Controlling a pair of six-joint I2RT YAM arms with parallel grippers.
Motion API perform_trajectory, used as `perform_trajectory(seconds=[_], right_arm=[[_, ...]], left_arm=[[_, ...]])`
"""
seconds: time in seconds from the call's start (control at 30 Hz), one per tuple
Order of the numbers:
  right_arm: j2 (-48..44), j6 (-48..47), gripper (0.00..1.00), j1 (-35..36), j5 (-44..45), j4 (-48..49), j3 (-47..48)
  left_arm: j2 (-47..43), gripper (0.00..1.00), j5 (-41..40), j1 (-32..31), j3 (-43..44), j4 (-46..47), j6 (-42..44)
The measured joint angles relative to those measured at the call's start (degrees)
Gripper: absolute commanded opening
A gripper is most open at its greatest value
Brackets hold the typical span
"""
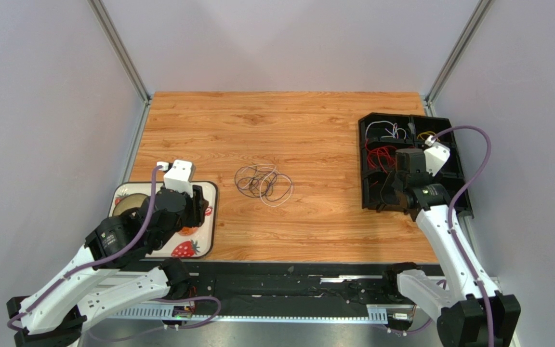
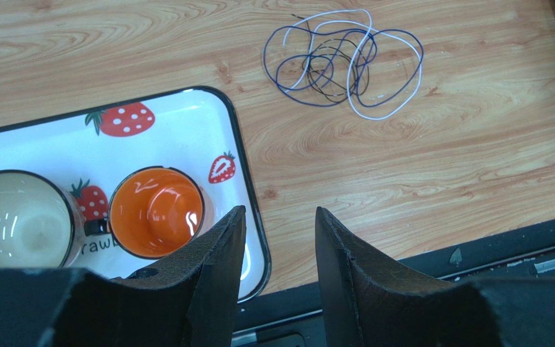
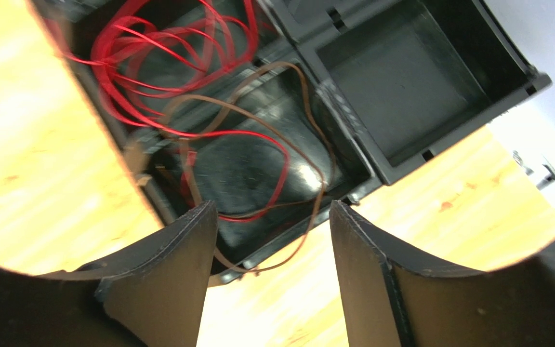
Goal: Untangle the cables
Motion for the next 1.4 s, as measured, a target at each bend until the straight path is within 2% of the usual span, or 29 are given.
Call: perform_trajectory(seconds=[0.2,0.3,0.47,0.6,0.7,0.73,0.93,1.03,1.4], right_arm=[[-1.6,-0.2,0.61,0.0,-2.3,1.0,2.7],[2.4,-0.2,0.62,0.0,-2.2,1.2,5.2],[10.4,0.5,0.70,-0.2,-2.0,1.9,8.5],[13.6,1.3,0.70,-1.3,-2.1,2.4,9.2],[15.6,1.6,0.62,-2.2,-2.0,2.9,10.4],[16.4,1.6,0.51,-2.4,-2.0,3.2,10.9],[20.4,2.5,0.26,-3.1,-1.9,4.4,12.0],[21.4,2.5,0.00,-3.1,-1.9,4.5,12.3],[25.7,1.1,0.00,-4.2,-2.6,6.9,17.7]], left_arm=[[0.1,0.49,0.0,0.0,-0.1,0.0,0.0],[0.2,0.49,0.0,0.0,-0.1,0.0,0.0],[0.2,0.49,0.0,0.0,-0.1,0.0,0.0],[0.2,0.49,-0.1,0.0,-0.1,0.0,0.0],[0.4,0.49,-0.2,0.0,-0.1,0.0,0.0],[0.5,0.49,-0.2,0.0,-0.1,0.0,0.0],[0.8,0.49,-0.4,0.0,-0.1,0.0,0.0],[0.9,0.49,-0.6,0.0,-0.1,0.0,0.0],[1.6,0.49,-1.5,0.0,-0.1,0.0,-0.1]])
